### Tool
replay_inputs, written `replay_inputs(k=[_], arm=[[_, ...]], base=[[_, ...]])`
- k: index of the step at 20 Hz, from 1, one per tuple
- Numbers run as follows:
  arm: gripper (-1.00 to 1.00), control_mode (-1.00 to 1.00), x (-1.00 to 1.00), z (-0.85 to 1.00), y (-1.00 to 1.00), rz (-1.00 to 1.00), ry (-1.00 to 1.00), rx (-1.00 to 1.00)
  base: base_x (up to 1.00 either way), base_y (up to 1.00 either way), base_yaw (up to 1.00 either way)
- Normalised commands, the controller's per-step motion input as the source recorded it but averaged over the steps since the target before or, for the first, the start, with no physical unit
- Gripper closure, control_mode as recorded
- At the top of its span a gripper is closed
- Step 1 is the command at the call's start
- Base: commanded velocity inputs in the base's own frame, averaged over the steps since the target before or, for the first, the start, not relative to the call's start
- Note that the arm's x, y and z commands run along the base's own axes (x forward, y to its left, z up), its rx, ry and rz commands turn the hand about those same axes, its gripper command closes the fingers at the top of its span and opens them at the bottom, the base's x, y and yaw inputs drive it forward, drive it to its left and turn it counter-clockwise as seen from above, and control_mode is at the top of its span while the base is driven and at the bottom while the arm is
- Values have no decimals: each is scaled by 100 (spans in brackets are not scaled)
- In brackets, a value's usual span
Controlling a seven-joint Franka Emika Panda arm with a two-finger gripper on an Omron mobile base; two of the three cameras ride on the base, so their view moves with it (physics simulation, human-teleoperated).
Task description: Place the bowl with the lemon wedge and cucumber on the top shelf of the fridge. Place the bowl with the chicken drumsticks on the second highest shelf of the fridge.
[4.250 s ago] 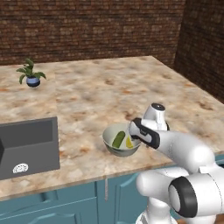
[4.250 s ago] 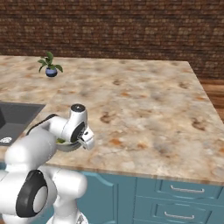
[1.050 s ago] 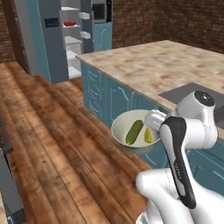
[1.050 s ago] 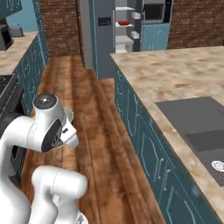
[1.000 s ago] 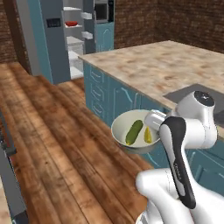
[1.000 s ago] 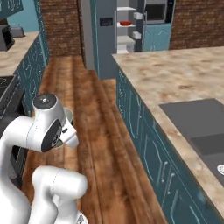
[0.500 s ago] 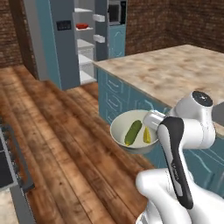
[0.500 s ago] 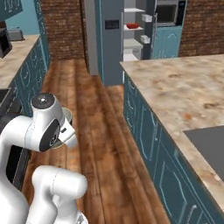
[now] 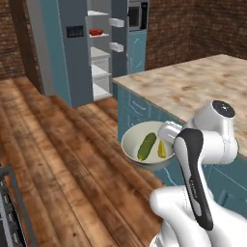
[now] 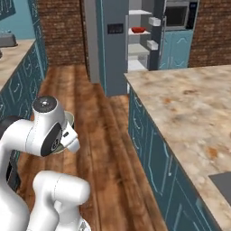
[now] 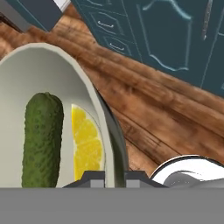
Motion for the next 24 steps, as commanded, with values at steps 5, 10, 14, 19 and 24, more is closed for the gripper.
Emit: replay_inputs(k=[5,10,14,19,24], arm=[[100,100,0,0,0,0,0,0],[100,100,0,0,0,0,0,0],[100,100,0,0,0,0,0,0],[100,100,0,0,0,0,0,0],[100,100,0,0,0,0,0,0]], base=[[100,5,-6],[100,16,-9],[100,20,-7],[100,20,-8],[100,13,-10]])
